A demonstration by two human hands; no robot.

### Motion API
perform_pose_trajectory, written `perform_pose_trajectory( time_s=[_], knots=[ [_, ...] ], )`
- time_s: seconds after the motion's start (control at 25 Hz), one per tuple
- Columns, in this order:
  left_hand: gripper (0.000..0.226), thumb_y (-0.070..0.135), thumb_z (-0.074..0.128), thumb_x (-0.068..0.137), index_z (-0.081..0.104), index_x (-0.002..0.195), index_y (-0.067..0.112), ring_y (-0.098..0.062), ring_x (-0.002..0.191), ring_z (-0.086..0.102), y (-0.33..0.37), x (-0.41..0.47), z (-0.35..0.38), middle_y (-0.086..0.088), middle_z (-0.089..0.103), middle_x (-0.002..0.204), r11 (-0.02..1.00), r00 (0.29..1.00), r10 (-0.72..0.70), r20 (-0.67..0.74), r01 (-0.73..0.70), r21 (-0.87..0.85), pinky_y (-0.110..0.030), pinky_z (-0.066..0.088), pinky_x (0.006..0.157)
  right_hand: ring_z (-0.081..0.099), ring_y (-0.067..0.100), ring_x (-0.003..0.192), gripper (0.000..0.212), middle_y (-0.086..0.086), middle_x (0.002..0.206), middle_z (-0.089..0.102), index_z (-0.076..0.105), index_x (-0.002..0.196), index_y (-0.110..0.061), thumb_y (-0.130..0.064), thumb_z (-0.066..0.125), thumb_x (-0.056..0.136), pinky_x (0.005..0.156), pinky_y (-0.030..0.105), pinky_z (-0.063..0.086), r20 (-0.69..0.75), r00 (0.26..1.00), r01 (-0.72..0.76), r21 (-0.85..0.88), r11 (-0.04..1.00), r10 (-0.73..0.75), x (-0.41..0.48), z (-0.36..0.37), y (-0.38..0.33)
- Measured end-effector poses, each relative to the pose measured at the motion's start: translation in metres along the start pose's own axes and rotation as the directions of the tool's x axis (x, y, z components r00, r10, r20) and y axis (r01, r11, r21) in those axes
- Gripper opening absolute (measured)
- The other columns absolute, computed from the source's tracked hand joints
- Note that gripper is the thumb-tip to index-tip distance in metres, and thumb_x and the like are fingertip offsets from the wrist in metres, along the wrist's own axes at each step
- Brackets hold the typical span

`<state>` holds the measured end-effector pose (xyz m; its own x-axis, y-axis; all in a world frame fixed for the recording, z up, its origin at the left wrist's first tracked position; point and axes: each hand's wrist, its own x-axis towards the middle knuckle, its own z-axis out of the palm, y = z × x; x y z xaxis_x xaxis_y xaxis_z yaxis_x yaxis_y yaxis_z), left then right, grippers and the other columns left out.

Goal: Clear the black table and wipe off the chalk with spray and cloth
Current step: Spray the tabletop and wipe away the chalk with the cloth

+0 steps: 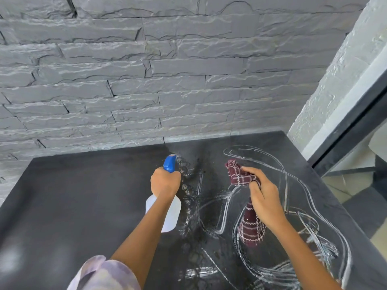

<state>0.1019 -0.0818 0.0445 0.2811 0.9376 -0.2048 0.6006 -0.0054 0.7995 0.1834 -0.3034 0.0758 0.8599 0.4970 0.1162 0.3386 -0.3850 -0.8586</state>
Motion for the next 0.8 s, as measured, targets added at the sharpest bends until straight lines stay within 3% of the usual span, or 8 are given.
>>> perform_pose_trajectory(
  time_s=[0.24, 0.32, 0.36, 0.44, 0.52, 0.6, 0.68, 0.8],
  knots=[
    [0.015, -0.001, 0.054, 0.069, 0.055, 0.074, 0.013, -0.019, 0.057, 0.039, -0.032, 0.041, -0.014, 0.002, 0.045, 0.062, 0.950, 0.987, 0.043, -0.155, -0.089, -0.298, -0.024, 0.034, 0.050, 0.030, 0.006, 0.031, 0.040, -0.004, 0.047, 0.035, 0.049, 0.129, -0.017, -0.003, 0.034, 0.095, 0.034, 0.013, 0.026, 0.009, 0.998, -0.063, -0.053, 0.997, 0.064, 0.058, 0.053, 0.014],
    [0.032, -0.003, 0.056, 0.070, 0.054, 0.072, 0.029, -0.016, 0.059, 0.042, -0.037, 0.054, -0.021, 0.006, 0.048, 0.067, 0.928, 0.968, 0.124, -0.218, -0.190, -0.319, -0.019, 0.037, 0.056, 0.035, 0.003, 0.035, 0.038, 0.001, 0.057, 0.046, 0.046, 0.132, -0.013, -0.006, 0.035, 0.096, 0.038, 0.011, 0.032, -0.030, 0.997, -0.079, -0.097, 0.992, 0.077, 0.093, 0.072, 0.020],
    [0.040, -0.004, 0.056, 0.071, 0.050, 0.070, 0.035, -0.014, 0.060, 0.043, -0.037, 0.059, -0.025, 0.008, 0.049, 0.068, 0.918, 0.957, 0.158, -0.243, -0.233, -0.321, -0.014, 0.038, 0.057, 0.039, 0.000, 0.044, 0.039, 0.006, 0.069, 0.055, 0.043, 0.134, -0.011, -0.008, 0.035, 0.096, 0.046, 0.016, 0.040, -0.055, 0.996, -0.083, -0.123, 0.989, 0.077, 0.110, 0.079, 0.022],
    [0.046, -0.007, 0.057, 0.072, 0.049, 0.072, 0.038, -0.011, 0.060, 0.044, -0.038, 0.074, -0.029, 0.012, 0.049, 0.069, 0.907, 0.941, 0.186, -0.284, -0.276, -0.319, -0.006, 0.038, 0.056, 0.058, 0.019, 0.077, 0.044, 0.019, 0.110, 0.060, 0.036, 0.140, -0.009, -0.015, 0.034, 0.097, 0.077, 0.040, 0.052, -0.079, 0.993, -0.103, -0.223, 0.969, 0.087, 0.150, 0.101, 0.031],
    [0.038, -0.010, 0.057, 0.073, 0.056, 0.083, 0.028, -0.009, 0.060, 0.048, -0.040, 0.087, -0.030, 0.015, 0.051, 0.071, 0.903, 0.934, 0.189, -0.302, -0.286, -0.322, -0.001, 0.037, 0.056, 0.050, 0.032, 0.121, 0.049, 0.018, 0.144, 0.040, 0.027, 0.145, -0.012, -0.025, 0.032, 0.098, 0.106, 0.059, 0.031, -0.016, 0.992, -0.123, -0.427, 0.896, 0.128, 0.181, 0.130, 0.045],
    [0.031, -0.012, 0.057, 0.074, 0.060, 0.097, 0.009, -0.003, 0.066, 0.054, -0.045, 0.098, -0.027, 0.016, 0.053, 0.077, 0.899, 0.933, 0.190, -0.307, -0.291, -0.329, 0.002, 0.037, 0.059, 0.018, 0.030, 0.143, 0.057, 0.010, 0.157, 0.014, 0.012, 0.150, -0.017, -0.041, 0.022, 0.099, 0.112, 0.064, 0.007, 0.111, 0.966, -0.116, -0.623, 0.774, 0.234, 0.194, 0.169, 0.057],
    [0.031, -0.010, 0.057, 0.075, 0.060, 0.103, 0.004, 0.011, 0.072, 0.055, -0.051, 0.107, -0.022, 0.020, 0.056, 0.083, 0.882, 0.926, 0.191, -0.327, -0.308, -0.357, 0.004, 0.036, 0.062, -0.005, 0.027, 0.145, 0.066, 0.005, 0.159, -0.004, 0.001, 0.150, -0.021, -0.056, 0.011, 0.095, 0.110, 0.066, -0.002, 0.123, 0.962, -0.071, -0.749, 0.659, 0.243, 0.202, 0.208, 0.066],
    [0.028, 0.005, 0.054, 0.069, 0.059, 0.094, 0.016, 0.014, 0.072, 0.056, -0.052, 0.118, -0.014, 0.026, 0.062, 0.080, 0.849, 0.917, 0.191, -0.350, -0.333, -0.410, 0.002, 0.038, 0.065, -0.012, 0.025, 0.144, 0.070, 0.001, 0.156, -0.011, -0.003, 0.149, -0.023, -0.062, 0.005, 0.091, 0.108, 0.063, -0.010, 0.252, 0.965, 0.155, -0.777, 0.610, 0.075, 0.212, 0.252, 0.065]
  ],
)
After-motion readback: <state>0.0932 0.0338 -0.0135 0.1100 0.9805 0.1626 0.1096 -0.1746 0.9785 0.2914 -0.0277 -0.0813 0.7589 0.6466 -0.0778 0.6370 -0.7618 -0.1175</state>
